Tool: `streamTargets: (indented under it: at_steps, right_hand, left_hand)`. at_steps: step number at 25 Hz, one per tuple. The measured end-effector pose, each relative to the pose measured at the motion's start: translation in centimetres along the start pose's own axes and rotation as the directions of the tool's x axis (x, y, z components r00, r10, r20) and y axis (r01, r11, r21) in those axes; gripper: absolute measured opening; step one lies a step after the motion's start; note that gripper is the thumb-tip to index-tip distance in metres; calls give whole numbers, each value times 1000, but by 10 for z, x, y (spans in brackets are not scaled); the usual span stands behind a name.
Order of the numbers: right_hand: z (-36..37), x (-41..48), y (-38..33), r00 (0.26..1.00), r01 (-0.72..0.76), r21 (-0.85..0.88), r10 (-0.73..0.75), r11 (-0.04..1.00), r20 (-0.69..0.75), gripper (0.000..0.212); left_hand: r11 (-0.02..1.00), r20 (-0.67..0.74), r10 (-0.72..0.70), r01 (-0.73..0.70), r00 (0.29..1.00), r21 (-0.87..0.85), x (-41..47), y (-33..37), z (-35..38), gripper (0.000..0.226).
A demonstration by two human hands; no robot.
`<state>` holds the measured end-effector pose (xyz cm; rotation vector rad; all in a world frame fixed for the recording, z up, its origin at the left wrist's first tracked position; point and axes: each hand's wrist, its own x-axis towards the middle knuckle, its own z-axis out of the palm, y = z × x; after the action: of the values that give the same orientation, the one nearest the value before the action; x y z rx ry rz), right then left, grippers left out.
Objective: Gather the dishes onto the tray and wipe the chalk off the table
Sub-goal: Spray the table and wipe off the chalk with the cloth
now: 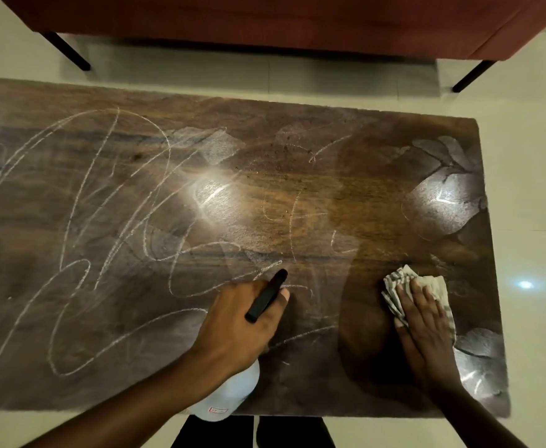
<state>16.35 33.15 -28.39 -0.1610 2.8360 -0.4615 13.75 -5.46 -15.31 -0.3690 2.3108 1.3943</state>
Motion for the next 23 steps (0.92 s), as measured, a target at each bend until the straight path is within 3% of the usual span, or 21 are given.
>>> streamTargets:
  at_steps: [3,5,11,19,23]
  right_hand:
    - [-2,-2,-4,1000,16,18,-15,1000,-26,61]
    - [-4,-4,-6,999,34,28,-33,999,-31,61]
    - [-14,-3,-10,999,46,90,-46,995,-5,62]
    - [-3,-16,-13,1000,16,184,-14,983,-15,63]
    - [-9,-48,-3,992,126,118,-128,985,10,63]
  left_hand:
    - [997,35,-25,27,999,-69,-20,-5,7,46]
    - [999,33,-25,27,999,-44,-45,-11,18,57]
    - [998,-28,-57,56,998,-29,-132,-35,61,56]
    - [999,-91,-38,35,995,-37,-184,-55,83,55]
    - [995,-112,-68,59,991,-81,-195,-69,82,56]
